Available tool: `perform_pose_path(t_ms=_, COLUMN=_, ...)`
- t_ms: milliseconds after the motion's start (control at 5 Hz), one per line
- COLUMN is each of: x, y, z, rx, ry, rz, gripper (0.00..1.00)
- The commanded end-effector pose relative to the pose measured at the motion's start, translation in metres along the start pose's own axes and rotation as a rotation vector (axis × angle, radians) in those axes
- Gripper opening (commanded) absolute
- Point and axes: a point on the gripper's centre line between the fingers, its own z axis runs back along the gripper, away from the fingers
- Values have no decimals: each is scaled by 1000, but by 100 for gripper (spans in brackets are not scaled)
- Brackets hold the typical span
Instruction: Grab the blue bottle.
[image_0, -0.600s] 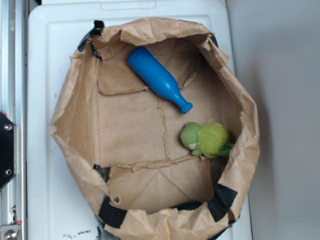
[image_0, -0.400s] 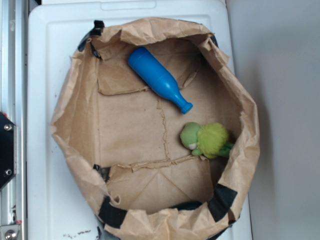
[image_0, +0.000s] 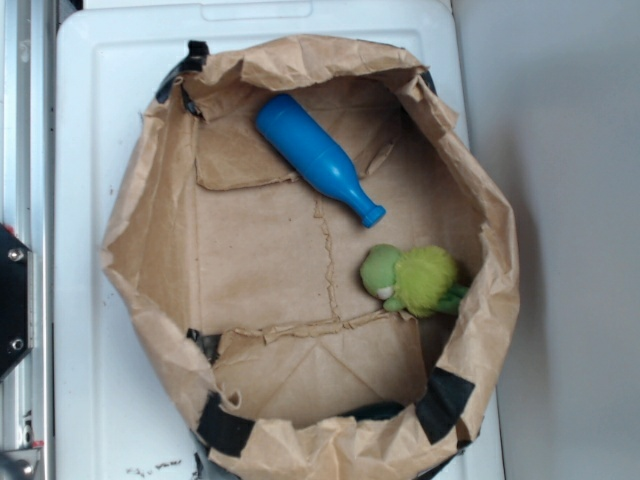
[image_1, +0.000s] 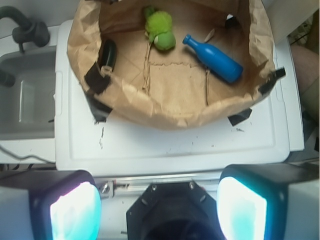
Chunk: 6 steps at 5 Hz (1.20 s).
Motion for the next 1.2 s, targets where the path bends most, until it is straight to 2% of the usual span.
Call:
perform_pose_path(t_ms=0, x=45, y=10, z=-18, rx=2, ry=-35, rz=26, gripper=100)
perform_pose_path(t_ms=200, x=70, y=12, z=-30, rx=20, ry=-53, rz=-40, gripper=100)
perform_pose_path(t_ms=400, x=101, y=6, z=-44, rx=-29, ry=-63, rz=-234, gripper=100)
perform_pose_path(t_ms=600, x=126, y=-11, z=-51, rx=-75, ry=6, rz=-478, gripper=100)
perform_pose_path(t_ms=1000, x=126, y=-11, z=-51, rx=-75, ry=6, rz=-478, gripper=100)
